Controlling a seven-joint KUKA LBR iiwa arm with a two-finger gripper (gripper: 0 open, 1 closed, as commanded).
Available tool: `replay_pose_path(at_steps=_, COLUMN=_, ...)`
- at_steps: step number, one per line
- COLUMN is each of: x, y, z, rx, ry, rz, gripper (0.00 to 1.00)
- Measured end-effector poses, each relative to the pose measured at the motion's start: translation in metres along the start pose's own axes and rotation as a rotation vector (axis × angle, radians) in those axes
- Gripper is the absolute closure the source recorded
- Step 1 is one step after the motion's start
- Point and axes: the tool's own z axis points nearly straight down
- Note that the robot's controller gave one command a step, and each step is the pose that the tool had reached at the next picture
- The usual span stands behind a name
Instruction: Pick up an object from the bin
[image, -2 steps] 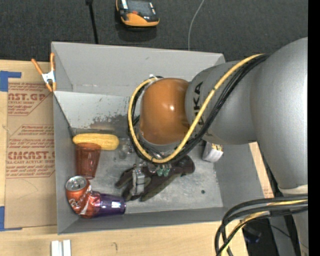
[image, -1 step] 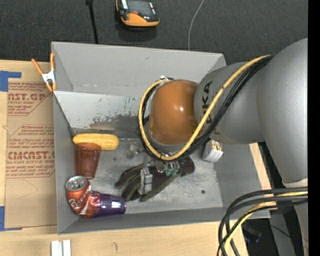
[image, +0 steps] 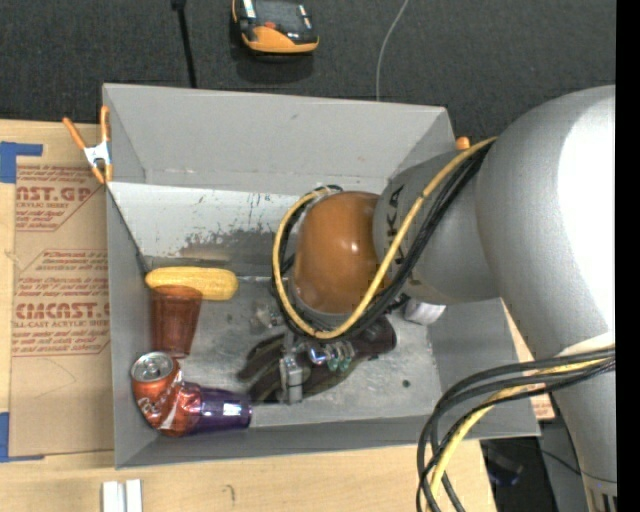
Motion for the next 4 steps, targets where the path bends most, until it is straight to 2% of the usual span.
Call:
replay_pose_path(at_steps=1, x=0.010, y=0.000, z=-0.003, rx=0.000, ry=-0.004, rz=-0.073, gripper=1.00)
replay_pose_path(at_steps=3, x=0.011, y=0.000, z=-0.007, rx=0.000, ry=-0.002, rz=-0.073, gripper=1.00)
replay_pose_path(at_steps=4, x=0.012, y=0.000, z=-0.024, rx=0.001, ry=0.003, rz=-0.073, gripper=1.00)
